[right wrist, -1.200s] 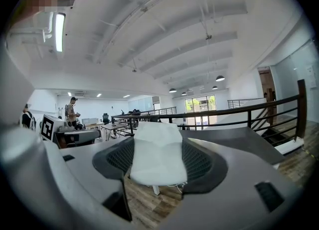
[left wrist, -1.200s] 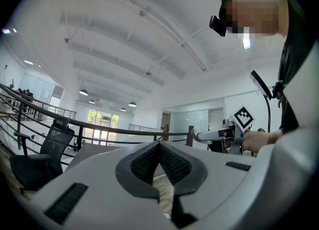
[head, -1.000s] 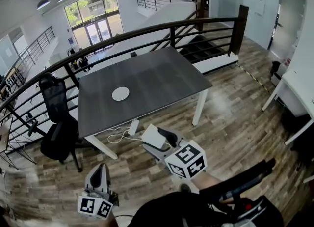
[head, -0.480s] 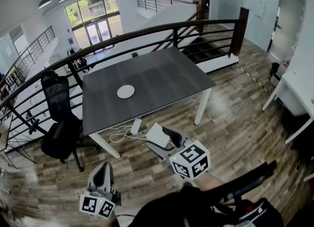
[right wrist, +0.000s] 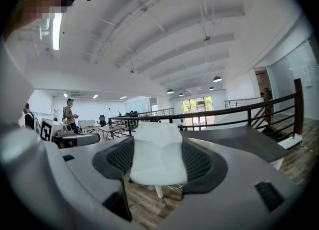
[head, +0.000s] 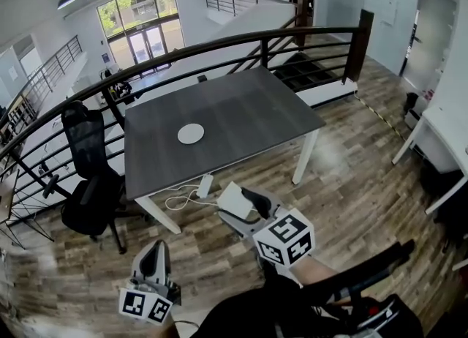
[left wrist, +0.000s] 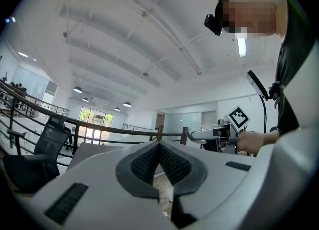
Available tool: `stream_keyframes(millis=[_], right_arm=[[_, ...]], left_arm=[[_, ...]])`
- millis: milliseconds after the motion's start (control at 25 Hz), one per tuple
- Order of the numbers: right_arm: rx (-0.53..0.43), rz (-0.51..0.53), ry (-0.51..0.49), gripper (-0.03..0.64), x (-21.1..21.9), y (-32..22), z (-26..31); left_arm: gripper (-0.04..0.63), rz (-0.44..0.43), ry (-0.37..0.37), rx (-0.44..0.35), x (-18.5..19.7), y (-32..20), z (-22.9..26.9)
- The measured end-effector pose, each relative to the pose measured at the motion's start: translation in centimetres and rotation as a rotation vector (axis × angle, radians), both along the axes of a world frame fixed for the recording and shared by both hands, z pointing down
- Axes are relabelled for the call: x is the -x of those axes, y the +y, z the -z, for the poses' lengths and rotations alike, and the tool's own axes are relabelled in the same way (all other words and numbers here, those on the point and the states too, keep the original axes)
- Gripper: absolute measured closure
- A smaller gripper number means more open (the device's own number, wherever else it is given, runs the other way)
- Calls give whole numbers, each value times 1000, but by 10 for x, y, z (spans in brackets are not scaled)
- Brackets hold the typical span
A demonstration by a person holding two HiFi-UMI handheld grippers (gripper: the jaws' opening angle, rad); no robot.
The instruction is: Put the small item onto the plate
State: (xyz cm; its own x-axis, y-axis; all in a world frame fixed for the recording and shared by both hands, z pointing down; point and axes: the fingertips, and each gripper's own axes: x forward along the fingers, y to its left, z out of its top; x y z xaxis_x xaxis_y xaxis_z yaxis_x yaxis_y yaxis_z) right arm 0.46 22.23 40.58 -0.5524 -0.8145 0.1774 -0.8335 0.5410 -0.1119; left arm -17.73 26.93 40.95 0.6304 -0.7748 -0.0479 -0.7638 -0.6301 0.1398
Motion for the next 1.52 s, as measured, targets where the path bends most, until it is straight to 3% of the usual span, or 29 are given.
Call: stream_keyframes(millis=[800, 1520], right_arm=[[-12, 119, -48, 313, -56, -145, 9], [-7, 177, -52, 313, -159, -252, -3]], left_arm=[[592, 119, -50, 8, -64, -126, 15], [592, 163, -88, 26, -174, -224, 13]])
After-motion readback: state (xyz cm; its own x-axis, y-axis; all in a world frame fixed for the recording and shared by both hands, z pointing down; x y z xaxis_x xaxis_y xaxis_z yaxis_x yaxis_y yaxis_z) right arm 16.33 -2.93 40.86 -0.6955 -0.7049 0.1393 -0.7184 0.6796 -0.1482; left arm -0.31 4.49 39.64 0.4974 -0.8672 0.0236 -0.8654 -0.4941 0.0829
